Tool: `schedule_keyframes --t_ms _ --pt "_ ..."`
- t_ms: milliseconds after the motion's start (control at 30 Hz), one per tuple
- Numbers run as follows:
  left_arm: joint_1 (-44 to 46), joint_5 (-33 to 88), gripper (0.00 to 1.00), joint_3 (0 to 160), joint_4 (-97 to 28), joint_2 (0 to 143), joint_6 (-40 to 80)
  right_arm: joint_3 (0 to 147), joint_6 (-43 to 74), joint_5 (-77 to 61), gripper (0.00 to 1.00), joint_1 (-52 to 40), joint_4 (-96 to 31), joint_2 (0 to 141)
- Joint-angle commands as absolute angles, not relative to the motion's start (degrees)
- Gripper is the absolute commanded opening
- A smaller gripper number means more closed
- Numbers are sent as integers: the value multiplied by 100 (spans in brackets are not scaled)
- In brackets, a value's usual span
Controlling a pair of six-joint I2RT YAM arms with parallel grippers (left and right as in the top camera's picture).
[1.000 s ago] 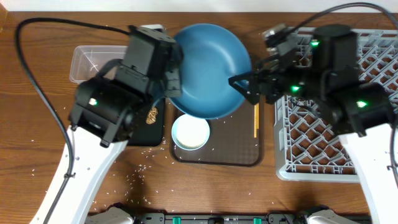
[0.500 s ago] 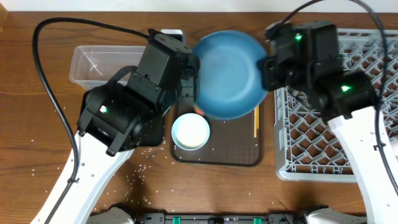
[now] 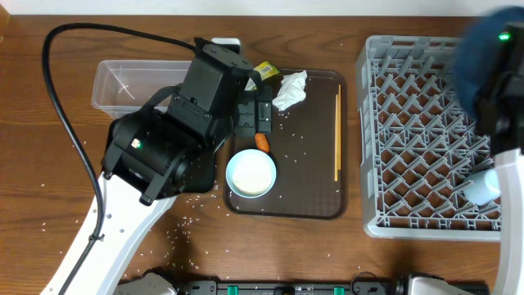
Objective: Sort waste into correct bins and load items into the dishwasher rack
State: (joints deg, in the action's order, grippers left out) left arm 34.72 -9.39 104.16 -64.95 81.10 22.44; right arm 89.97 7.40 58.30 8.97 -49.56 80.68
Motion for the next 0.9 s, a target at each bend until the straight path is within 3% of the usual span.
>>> schedule_keyframes --t_ms 0,400,567,867 --pt "3481 -1007 98 10471 -6573 8042 2206 9021 1063 7150 1 1363 -4825 8342" --pt "3481 -1007 98 10471 -6866 8042 2206 9021 626 7638 1 1704 -4261 9935" --pt "3481 -1007 98 10471 -6914 8042 2206 9021 -668 7649 1 1577 -3562 10409" --pt "3481 -1007 98 10471 -6914 8049 2206 9019 -1470 7227 1 1267 -3363 10613"
